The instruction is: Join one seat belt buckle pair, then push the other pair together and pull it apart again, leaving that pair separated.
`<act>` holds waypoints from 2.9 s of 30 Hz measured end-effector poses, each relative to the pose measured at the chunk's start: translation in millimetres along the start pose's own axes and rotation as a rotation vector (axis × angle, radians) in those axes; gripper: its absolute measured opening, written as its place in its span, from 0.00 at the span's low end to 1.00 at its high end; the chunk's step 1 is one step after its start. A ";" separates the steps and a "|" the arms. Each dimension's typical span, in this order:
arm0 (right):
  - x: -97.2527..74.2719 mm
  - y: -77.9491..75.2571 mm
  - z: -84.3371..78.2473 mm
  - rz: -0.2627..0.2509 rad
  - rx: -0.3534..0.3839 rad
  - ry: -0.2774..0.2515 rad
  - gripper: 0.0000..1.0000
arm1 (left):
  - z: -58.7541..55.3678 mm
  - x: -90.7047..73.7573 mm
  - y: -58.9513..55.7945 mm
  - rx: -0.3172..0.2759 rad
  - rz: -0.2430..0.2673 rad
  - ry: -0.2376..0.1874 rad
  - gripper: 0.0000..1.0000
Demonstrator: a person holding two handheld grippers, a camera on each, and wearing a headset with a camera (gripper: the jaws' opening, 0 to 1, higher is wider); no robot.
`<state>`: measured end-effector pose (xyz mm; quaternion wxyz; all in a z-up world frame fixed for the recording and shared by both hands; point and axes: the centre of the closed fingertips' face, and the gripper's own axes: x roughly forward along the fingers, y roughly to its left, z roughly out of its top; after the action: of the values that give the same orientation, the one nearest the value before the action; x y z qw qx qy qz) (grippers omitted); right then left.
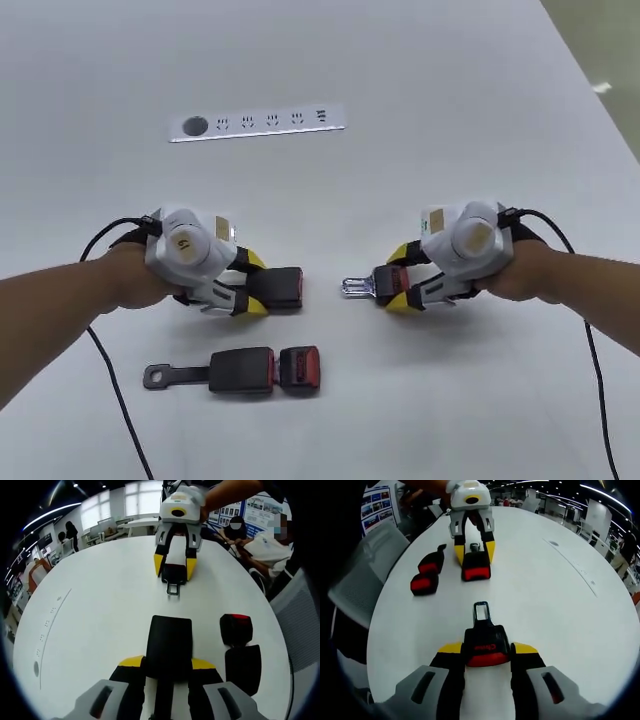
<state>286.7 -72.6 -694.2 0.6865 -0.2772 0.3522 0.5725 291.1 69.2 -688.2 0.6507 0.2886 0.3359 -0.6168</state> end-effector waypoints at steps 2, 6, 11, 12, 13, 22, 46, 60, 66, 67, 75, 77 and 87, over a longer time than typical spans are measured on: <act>3.0 1.6 3.8 0.004 -0.003 -0.004 0.33 | -1.8 -0.3 2.0 0.000 0.000 0.001 0.33; 7.0 1.4 10.3 0.008 -0.005 -0.015 0.33 | -3.7 0.4 3.9 -0.001 0.001 0.002 0.33; 14.5 3.5 18.5 0.010 -0.004 -0.030 0.33 | -4.9 1.1 4.8 -0.004 0.003 0.002 0.33; 14.6 4.0 19.3 0.011 -0.001 -0.034 0.33 | -4.9 1.2 5.0 -0.005 0.004 0.002 0.33; 15.9 5.0 22.6 0.016 -0.002 -0.040 0.33 | -4.6 1.2 5.0 -0.007 0.006 0.000 0.33; 23.2 4.3 35.9 0.013 0.000 -0.059 0.33 | -2.9 0.8 4.0 -0.012 0.012 -0.001 0.33; 39.1 6.3 54.6 0.022 0.012 -0.111 0.33 | -1.6 0.0 2.9 0.002 0.007 0.018 0.33; 52.4 9.4 70.0 -0.001 0.035 -0.146 0.33 | -1.2 1.8 3.0 0.002 0.004 0.034 0.32; 53.6 10.0 70.8 -0.010 0.038 -0.133 0.32 | -3.0 1.5 4.2 0.020 -0.016 0.040 0.32; 54.4 10.4 71.9 -0.011 0.038 -0.132 0.32 | -3.6 1.6 4.5 0.022 -0.019 0.041 0.32; 53.2 10.6 72.5 -0.012 0.043 -0.135 0.32 | -1.1 0.7 2.7 0.038 -0.032 0.051 0.32; 53.4 10.3 72.7 -0.012 0.042 -0.132 0.32 | -1.2 0.9 3.0 0.042 -0.036 0.055 0.32; 52.9 8.7 72.3 -0.016 0.039 -0.131 0.33 | -2.9 1.2 4.9 0.047 -0.039 0.060 0.32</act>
<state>295.3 17.0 -693.1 0.7181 -0.2284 0.3154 0.5768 295.8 71.1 -691.1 0.6211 0.3157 0.3464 -0.6282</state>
